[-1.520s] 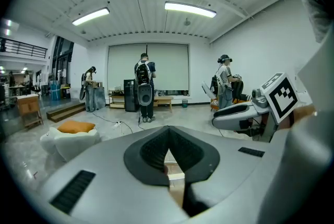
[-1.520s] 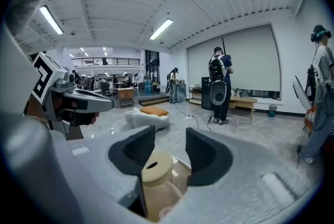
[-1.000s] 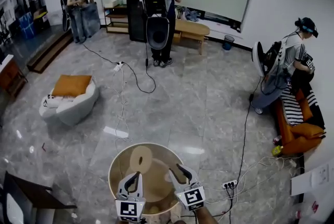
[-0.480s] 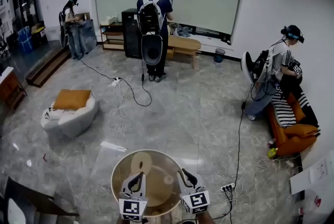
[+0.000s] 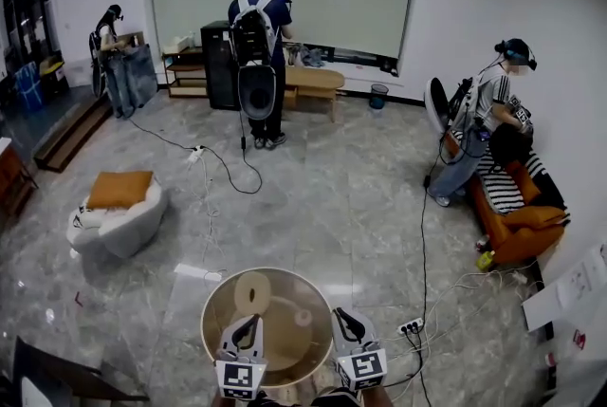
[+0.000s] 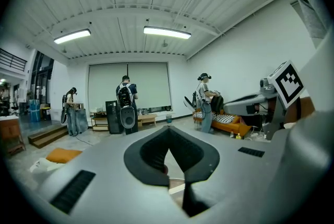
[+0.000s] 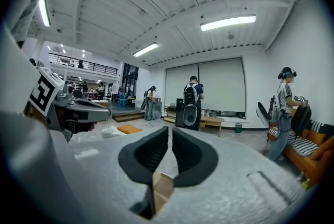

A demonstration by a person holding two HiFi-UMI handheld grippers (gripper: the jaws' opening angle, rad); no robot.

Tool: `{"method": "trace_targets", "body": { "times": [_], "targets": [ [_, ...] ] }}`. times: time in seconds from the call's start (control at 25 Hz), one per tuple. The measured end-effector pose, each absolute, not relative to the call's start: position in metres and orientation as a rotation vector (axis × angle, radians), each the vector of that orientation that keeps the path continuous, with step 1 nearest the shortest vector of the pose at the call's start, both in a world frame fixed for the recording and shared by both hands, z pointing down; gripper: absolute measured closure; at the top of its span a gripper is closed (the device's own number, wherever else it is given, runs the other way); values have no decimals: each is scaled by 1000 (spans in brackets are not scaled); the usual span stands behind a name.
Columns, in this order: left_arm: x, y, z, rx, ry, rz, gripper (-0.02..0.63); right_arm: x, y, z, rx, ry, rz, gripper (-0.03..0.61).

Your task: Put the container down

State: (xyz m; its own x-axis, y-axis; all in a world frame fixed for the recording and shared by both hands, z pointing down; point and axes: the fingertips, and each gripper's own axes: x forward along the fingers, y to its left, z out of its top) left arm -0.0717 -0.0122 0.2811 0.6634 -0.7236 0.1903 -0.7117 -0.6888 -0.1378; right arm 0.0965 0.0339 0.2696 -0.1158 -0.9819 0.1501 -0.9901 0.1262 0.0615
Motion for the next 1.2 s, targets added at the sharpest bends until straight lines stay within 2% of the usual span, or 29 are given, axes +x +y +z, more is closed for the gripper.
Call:
{"method": "trace_targets", "body": {
  "times": [0.44,1.2],
  "targets": [
    [-82,15,294,-2862,1163,-367,600,81,78,289,2010,-2190,118,578],
    [-80,35,286,-2866,1127,-356,600,72,97,283,1993,-2217,126,578]
  ]
}}
